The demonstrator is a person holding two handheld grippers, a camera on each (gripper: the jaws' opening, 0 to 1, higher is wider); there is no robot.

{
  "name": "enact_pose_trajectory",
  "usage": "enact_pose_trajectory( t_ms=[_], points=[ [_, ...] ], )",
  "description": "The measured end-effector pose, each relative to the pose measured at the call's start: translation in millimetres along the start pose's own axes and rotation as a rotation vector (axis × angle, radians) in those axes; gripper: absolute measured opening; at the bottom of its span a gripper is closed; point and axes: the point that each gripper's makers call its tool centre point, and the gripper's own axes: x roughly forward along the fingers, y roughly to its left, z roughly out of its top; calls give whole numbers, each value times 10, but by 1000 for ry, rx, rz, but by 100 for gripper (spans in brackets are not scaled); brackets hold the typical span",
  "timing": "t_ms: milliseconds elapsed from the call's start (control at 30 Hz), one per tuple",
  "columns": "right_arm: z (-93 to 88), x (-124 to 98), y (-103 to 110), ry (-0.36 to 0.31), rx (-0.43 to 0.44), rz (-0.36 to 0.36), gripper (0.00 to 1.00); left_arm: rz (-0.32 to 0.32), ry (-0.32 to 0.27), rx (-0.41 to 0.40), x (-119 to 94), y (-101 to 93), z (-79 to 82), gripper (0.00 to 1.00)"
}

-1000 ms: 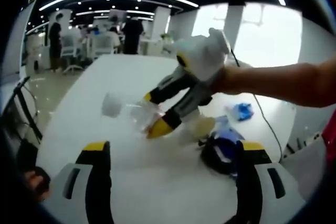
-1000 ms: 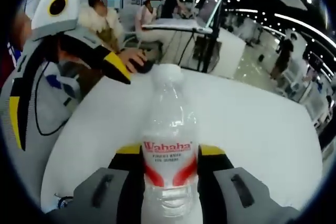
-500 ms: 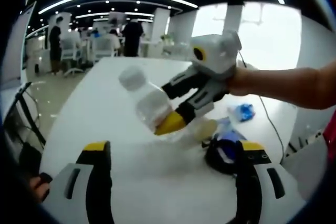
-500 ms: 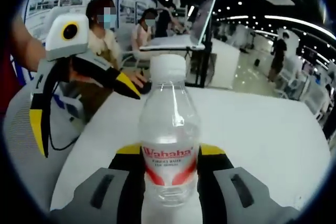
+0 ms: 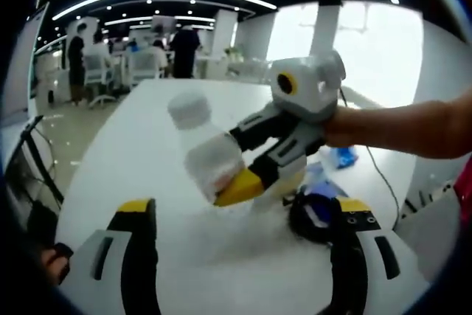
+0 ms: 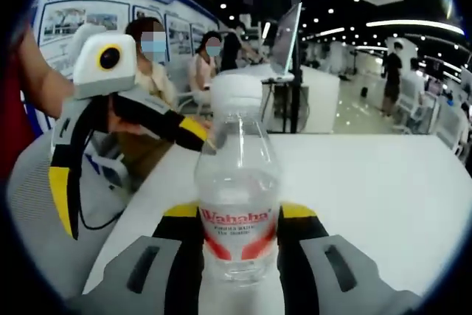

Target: Arrange the tabletop items into an orderly group along one side of the table until the central work area is clear of visible clutter.

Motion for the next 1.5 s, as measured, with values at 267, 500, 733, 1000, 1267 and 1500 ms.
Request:
enact_pose_trajectory(
  t_ms=[267,500,733,1000,1267,1500],
  points=[
    [-153,0,101,8,9,21,37,2,2,-2,1,2,-20,95],
    [-204,-117,65,-1,35,19,38,-9,14,1,42,-18,-52,95],
    [-280,-214,97,26,16,33,38,-43,28,41,127,-30,-102,95],
    [-356,-282,133,85,-32,64,38,-118,41,161,223,-44,-225,94],
    [-363,-299,155,100,-39,67,36,-127,62,158,267,-25,-296,93],
    [-337,-276,152,89,-18,58,35,-126,55,158,247,8,-266,91]
  ],
)
